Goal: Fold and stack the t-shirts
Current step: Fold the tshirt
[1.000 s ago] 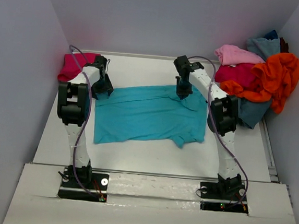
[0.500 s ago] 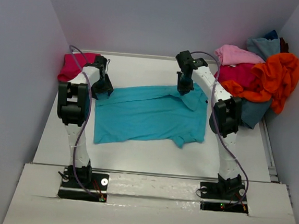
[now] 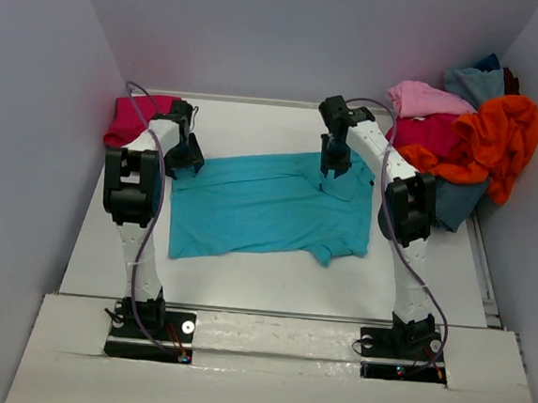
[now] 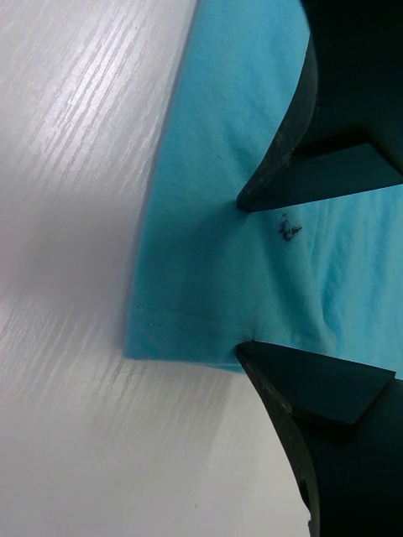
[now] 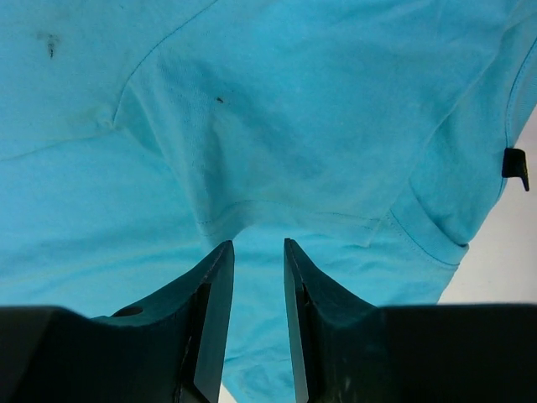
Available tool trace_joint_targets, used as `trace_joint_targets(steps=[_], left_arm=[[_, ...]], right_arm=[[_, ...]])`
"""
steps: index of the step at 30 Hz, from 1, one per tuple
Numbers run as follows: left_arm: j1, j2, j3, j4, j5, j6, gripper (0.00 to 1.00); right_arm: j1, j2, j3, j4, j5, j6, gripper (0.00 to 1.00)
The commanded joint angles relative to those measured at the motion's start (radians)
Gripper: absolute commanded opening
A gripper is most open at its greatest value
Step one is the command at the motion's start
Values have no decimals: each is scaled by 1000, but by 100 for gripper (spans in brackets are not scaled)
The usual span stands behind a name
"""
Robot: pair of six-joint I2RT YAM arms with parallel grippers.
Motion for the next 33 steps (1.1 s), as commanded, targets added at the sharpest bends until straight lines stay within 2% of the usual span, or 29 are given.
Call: trace_joint_targets(steps=[1, 5, 14, 19, 28, 33], left_arm=[[-25, -49, -18, -27, 18, 25, 76], [-67, -46, -18, -33, 10, 34, 76], [-76, -32, -5, -41, 7, 33, 76], [-76, -32, 3, -44, -1, 34, 76], [-76, -20, 0, -71, -71, 5, 76], [-41, -33, -37, -73, -79, -23, 77]], right_arm=[[-10, -31, 19, -9, -1, 9, 36], [-10, -54, -22, 19, -90, 12, 36], [-10, -101, -174, 72, -155, 10, 36], [-10, -113, -168, 79, -229, 16, 36], [8, -78, -138, 86, -250, 26, 35], [8, -67, -118, 80, -247, 19, 35]])
